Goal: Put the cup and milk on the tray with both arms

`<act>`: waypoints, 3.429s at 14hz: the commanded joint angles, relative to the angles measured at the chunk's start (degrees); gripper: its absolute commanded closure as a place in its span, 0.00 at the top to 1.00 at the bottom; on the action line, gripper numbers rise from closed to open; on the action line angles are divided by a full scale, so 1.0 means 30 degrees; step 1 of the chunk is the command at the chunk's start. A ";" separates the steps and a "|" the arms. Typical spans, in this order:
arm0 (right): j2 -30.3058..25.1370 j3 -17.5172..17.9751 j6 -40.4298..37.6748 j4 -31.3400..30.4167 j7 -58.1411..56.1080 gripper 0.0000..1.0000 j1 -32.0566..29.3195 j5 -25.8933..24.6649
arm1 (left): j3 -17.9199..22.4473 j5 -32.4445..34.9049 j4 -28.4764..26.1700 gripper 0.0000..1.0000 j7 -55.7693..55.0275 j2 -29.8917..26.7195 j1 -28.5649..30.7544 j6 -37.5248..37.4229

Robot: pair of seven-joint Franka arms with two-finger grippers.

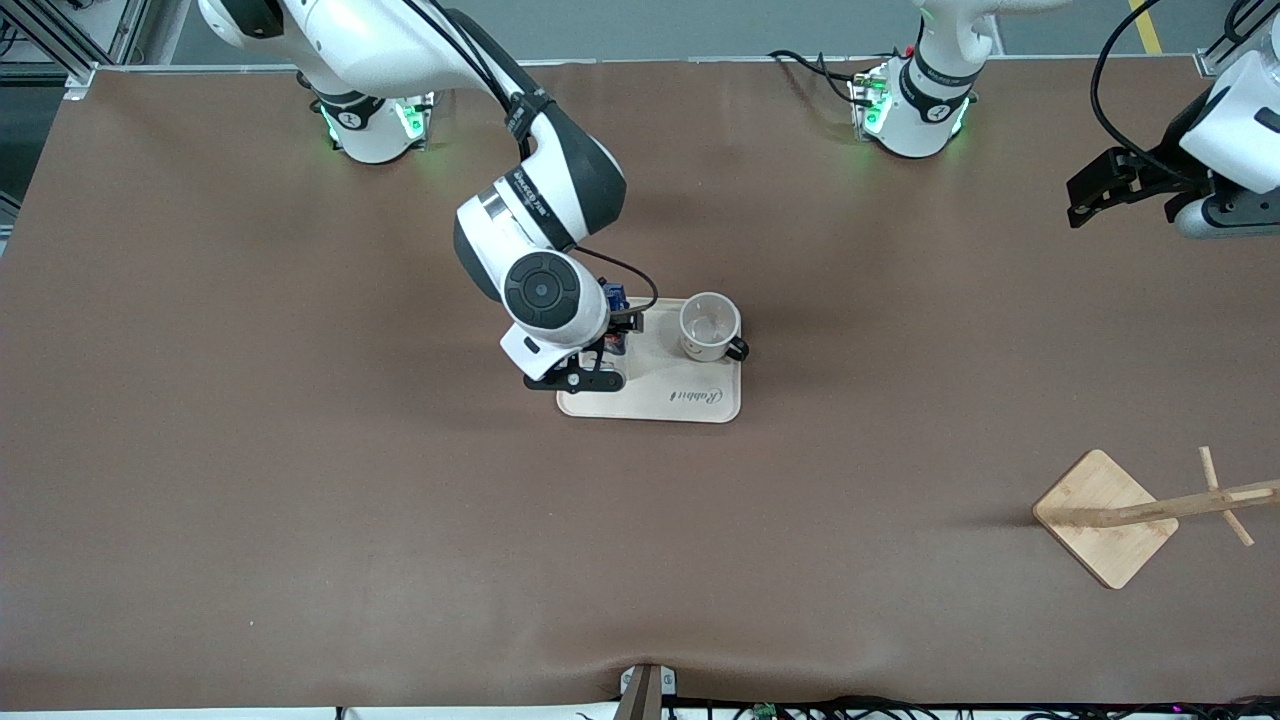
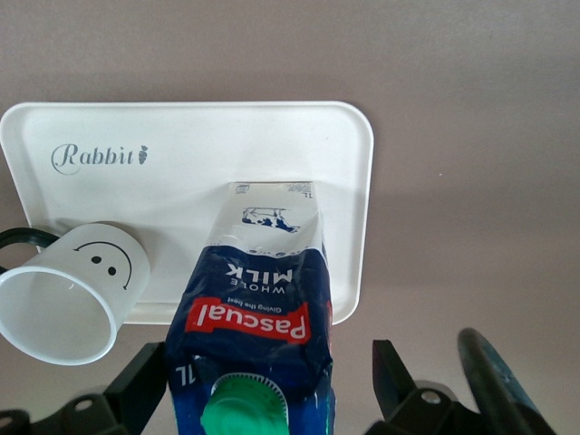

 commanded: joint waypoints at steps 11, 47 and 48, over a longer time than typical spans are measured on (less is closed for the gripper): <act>-0.3376 -0.0041 -0.1454 0.1525 -0.0202 1.00 -0.4302 0.0796 | -0.0302 -0.0256 -0.0427 1.00 0.0417 -0.0126 0.0446 0.0856; -1.3045 -0.0277 -0.6998 -0.3010 -1.0573 1.00 -1.3449 -0.4389 | -0.0389 -0.0347 0.0244 1.00 0.0329 0.0020 0.0945 0.0710; -1.3045 -0.0218 -0.6997 -0.3039 -1.0573 1.00 -1.3390 -0.4476 | -0.0390 -0.0228 0.0246 1.00 0.0329 0.0021 0.0915 0.0710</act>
